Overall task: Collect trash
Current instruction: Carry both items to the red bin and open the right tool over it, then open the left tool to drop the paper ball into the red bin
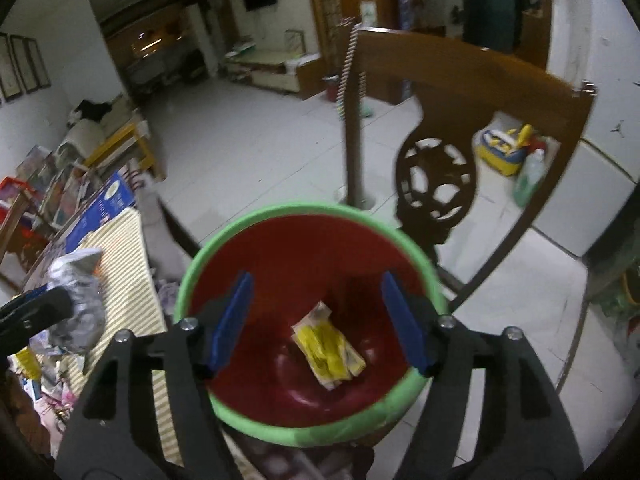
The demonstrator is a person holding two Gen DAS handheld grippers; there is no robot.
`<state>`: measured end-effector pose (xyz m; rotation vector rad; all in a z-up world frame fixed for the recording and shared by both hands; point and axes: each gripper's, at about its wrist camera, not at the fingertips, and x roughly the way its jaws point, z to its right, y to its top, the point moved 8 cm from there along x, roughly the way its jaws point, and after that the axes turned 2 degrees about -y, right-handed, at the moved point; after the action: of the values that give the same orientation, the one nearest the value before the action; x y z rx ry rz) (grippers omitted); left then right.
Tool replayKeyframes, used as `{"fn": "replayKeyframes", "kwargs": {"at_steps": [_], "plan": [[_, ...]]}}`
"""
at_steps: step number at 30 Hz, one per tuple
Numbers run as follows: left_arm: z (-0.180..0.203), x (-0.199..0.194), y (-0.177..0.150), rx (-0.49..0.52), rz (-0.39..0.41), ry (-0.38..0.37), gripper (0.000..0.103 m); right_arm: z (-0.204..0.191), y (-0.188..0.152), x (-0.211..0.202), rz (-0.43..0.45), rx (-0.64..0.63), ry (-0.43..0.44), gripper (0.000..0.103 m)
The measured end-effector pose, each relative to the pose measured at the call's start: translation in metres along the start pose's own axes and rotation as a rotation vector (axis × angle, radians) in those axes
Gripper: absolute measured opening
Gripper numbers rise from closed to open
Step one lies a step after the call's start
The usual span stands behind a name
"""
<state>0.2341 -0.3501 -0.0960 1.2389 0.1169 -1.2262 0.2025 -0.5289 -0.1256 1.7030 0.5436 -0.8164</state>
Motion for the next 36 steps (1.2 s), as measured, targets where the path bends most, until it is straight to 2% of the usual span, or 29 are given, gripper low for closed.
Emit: {"fn": "replayKeyframes", "kwargs": {"at_steps": [5, 6, 9, 13, 23, 32, 36], "plan": [[0.026, 0.044, 0.010, 0.031, -0.042, -0.039, 0.046, 0.026, -0.010, -0.010, -0.012, 0.032, -0.019, 0.067], [0.030, 0.052, 0.011, 0.027, -0.043, -0.037, 0.049, 0.028, -0.012, -0.011, -0.014, 0.035, -0.020, 0.067], [0.035, 0.058, 0.016, 0.005, -0.026, -0.025, 0.079, 0.031, -0.017, -0.016, -0.015, 0.038, -0.019, 0.067], [0.035, 0.045, 0.013, -0.003, -0.015, -0.022, 0.080, 0.026, -0.019, -0.024, -0.005, 0.025, -0.013, 0.068], [-0.005, -0.059, -0.017, -0.065, 0.095, 0.090, 0.080, -0.036, -0.026, -0.054, 0.043, -0.071, 0.062, 0.072], [-0.061, -0.157, -0.069, -0.128, 0.158, 0.220, 0.080, -0.141, -0.062, -0.067, -0.006, -0.206, 0.196, 0.074], [-0.096, -0.199, -0.108, -0.156, 0.151, 0.295, 0.080, -0.192, -0.087, -0.073, -0.046, -0.280, 0.279, 0.074]]}}
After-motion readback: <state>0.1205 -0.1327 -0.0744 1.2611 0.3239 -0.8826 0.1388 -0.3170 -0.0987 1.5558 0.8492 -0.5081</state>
